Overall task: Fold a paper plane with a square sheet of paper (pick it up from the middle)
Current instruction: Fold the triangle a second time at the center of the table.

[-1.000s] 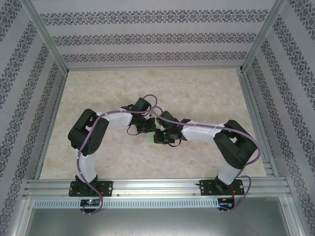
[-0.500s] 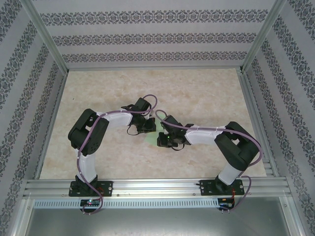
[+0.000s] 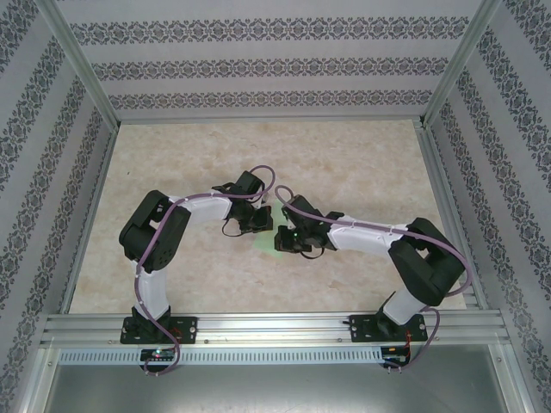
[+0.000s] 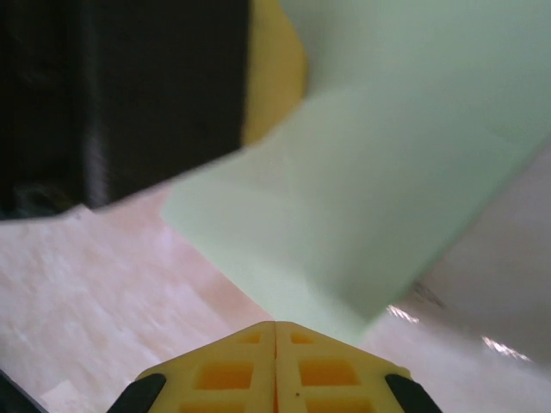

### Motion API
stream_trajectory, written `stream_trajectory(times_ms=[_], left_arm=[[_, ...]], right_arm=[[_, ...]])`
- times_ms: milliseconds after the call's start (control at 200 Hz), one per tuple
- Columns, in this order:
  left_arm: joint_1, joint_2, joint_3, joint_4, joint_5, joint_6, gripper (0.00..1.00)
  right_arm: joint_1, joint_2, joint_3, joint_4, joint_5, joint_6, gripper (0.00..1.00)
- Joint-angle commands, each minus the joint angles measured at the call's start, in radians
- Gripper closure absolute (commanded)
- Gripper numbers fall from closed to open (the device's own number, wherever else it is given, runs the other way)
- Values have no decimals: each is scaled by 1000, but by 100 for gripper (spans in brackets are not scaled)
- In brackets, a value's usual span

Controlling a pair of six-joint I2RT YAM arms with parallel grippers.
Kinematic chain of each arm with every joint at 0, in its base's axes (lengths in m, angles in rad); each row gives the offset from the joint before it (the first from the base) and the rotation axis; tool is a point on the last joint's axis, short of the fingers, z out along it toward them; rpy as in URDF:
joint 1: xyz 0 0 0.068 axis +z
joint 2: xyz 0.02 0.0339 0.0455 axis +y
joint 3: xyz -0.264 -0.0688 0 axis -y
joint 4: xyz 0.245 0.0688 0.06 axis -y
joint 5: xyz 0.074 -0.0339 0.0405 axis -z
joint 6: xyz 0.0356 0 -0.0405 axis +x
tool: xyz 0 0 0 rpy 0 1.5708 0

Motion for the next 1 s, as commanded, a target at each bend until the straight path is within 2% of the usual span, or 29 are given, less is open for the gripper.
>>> stream_trajectory(times_ms=[0, 360, 629, 849, 999], left_arm=[[-20, 95, -49, -72, -74, -10, 97], [-19, 81, -32, -66, -50, 10, 96], [-20, 2, 13, 30, 96, 40, 92], [-28, -112, -78, 115, 121, -4, 91], [-41, -132, -129, 133, 124, -33, 94]], right_arm=[[-8, 58, 29, 18, 14, 5, 93], [-5, 106, -77, 50, -2, 38, 95], [-3, 119, -97, 56, 7, 58, 96], [-3, 117, -94, 50, 9, 63, 97], [-3, 118, -90, 43, 7, 59, 96]])
